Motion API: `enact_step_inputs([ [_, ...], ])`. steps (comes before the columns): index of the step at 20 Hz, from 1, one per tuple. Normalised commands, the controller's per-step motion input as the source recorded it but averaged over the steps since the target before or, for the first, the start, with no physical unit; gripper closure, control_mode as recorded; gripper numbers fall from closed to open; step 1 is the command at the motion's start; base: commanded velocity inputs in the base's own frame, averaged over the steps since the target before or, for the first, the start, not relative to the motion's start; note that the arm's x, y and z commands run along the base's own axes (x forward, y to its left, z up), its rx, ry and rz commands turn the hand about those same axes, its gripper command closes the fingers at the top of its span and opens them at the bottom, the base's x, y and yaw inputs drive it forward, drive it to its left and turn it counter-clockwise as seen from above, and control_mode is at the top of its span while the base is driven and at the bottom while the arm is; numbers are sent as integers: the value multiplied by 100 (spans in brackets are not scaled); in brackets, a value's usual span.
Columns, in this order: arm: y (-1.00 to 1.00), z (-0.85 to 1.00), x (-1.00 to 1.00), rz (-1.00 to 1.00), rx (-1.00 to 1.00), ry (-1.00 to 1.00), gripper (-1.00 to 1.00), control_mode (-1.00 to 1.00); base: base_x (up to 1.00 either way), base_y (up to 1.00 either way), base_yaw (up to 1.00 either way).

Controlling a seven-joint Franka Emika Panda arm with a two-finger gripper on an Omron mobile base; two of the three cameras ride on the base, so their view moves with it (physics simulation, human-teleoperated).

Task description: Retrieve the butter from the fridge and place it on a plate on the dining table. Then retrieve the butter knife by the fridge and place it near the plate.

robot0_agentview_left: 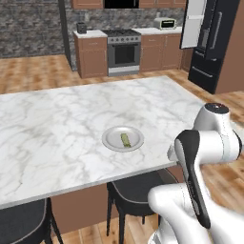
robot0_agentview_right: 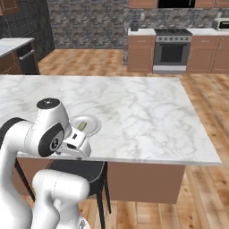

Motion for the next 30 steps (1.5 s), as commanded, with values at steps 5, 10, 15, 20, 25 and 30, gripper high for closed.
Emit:
enact_step_inputs([
  [5, 0, 0, 0, 0, 0, 0, -100, 100, -3, -91, -16],
  [10, 0, 0, 0, 0, 0, 0, -100, 100, 67, -95, -35],
  [15, 0, 0, 0, 0, 0, 0, -100, 100, 39, -100, -49],
  [20, 0, 0, 0, 0, 0, 0, -100, 100, 0, -100, -59],
  [25, 0, 0, 0, 0, 0, 0, -100, 100, 0, -100, -52],
  [30, 0, 0, 0, 0, 0, 0, -100, 100, 41, -100, -34],
])
